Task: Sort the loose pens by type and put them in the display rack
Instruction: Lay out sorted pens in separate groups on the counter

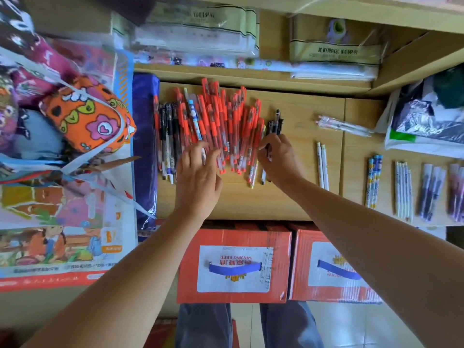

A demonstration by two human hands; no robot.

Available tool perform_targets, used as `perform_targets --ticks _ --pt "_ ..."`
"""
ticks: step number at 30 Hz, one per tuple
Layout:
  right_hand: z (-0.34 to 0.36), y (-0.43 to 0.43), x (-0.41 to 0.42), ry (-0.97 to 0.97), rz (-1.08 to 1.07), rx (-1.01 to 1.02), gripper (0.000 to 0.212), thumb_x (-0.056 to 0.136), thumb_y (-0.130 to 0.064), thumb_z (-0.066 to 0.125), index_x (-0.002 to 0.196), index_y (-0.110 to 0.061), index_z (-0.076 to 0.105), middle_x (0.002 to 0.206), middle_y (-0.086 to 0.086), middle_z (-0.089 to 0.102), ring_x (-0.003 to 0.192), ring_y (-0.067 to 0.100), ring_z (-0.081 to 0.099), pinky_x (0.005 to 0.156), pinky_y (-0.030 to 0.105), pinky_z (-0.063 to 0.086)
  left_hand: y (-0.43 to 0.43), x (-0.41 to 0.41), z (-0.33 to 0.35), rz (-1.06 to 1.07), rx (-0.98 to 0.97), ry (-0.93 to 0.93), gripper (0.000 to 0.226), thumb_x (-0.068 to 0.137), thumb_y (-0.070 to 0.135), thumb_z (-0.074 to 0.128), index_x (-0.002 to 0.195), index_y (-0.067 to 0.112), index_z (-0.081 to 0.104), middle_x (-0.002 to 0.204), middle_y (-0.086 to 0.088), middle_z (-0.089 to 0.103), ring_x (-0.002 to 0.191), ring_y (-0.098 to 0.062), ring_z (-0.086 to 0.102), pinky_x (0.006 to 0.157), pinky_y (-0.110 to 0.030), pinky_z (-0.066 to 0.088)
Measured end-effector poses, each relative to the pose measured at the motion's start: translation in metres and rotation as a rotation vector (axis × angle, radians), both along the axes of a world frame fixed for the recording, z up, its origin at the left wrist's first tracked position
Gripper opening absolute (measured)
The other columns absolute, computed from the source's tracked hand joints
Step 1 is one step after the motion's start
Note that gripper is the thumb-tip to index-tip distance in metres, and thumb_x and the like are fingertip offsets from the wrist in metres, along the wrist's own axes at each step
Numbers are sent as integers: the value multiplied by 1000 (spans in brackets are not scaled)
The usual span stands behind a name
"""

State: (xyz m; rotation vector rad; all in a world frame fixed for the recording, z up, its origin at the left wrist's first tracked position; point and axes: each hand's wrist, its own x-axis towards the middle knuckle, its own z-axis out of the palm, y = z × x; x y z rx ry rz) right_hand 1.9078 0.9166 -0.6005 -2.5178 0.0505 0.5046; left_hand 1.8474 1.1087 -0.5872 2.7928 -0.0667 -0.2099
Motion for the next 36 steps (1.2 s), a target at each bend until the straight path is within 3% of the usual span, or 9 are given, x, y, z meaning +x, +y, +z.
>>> perform_targets --ticks 3,7,12,16,20,25,28,33,36 --pt "-1 15 9 -41 59 50 30 93 -22 56 123 -17 51 109 4 54 83 16 59 66 33 56 5 4 -1 86 0 100 59 80 12 56 137 8 44 144 -20 35 134 -37 33 112 -47 31" --pt "-5 26 13 41 148 11 37 92 -20 58 127 -22 48 118 5 51 85 16 60 70 34 58 11 2 -3 81 -3 132 57 82 13 60 137 10 44 136 -16 44 129 -34 38 109 -44 35" --pt "-2 25 16 10 156 14 23 93 -20 57 116 -18 55 116 3 54 87 14 58 73 28 55 15 8 0 223 -110 105 32 86 10 59 118 9 54 108 -11 60 100 -28 57 79 -37 50" --pt "-1 24 18 9 169 57 21 92 -17 57 113 -15 55 109 2 56 85 15 60 74 33 57 11 22 -3 387 -69 207 18 95 30 54 104 14 56 81 -3 66 72 -23 64 53 -29 39" --pt "0 20 16 7 178 101 23 92 -13 58 114 -10 55 109 3 56 86 12 56 80 25 52 7 32 -5 546 -74 258 22 90 39 60 96 18 61 81 -1 67 75 -22 64 55 -29 38" --pt "1 16 13 34 191 129 23 92 -13 58 114 -9 54 102 2 56 86 11 55 78 20 47 8 34 -4 445 27 319 27 83 43 64 78 16 64 70 0 63 70 -24 61 54 -28 40" --pt "5 17 12 40 189 137 21 93 -13 56 113 -9 54 102 2 57 86 11 55 78 19 46 10 32 -2 430 33 346 35 82 36 63 57 16 48 53 2 48 57 -22 52 49 -24 31" --pt "14 27 11 34 106 207 15 94 -17 55 108 -11 58 96 0 61 81 10 56 74 22 50 18 13 2 454 -288 266 23 79 31 64 62 19 54 60 4 61 58 -16 58 51 -26 40" --pt "27 45 12 255 32 348 28 94 -37 55 111 -16 62 90 -2 64 76 10 58 68 23 50 19 -4 13 285 -403 250 9 80 24 66 74 19 61 67 7 65 61 -10 60 56 -26 45"
